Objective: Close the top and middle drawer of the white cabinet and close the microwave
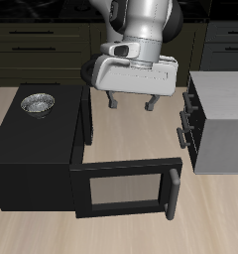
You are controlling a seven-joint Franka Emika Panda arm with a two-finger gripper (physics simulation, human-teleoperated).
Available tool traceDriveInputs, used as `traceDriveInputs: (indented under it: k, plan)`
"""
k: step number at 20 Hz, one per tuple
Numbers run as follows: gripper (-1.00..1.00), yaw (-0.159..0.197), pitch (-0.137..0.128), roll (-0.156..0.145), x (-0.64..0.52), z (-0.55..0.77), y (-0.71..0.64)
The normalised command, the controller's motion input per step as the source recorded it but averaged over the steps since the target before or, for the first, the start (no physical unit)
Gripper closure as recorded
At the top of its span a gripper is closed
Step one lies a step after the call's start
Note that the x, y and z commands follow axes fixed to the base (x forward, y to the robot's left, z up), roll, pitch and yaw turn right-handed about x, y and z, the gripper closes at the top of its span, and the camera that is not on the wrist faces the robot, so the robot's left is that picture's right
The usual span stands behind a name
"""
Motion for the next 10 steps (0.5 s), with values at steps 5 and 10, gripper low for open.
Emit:
traceDriveInputs:
  k: [5,10]
  plan:
    - [-1.00,-0.022,-0.005,-0.024,0.20,0.03,-0.04]
    - [-1.00,-0.049,-0.021,-0.033,0.24,0.07,-0.10]
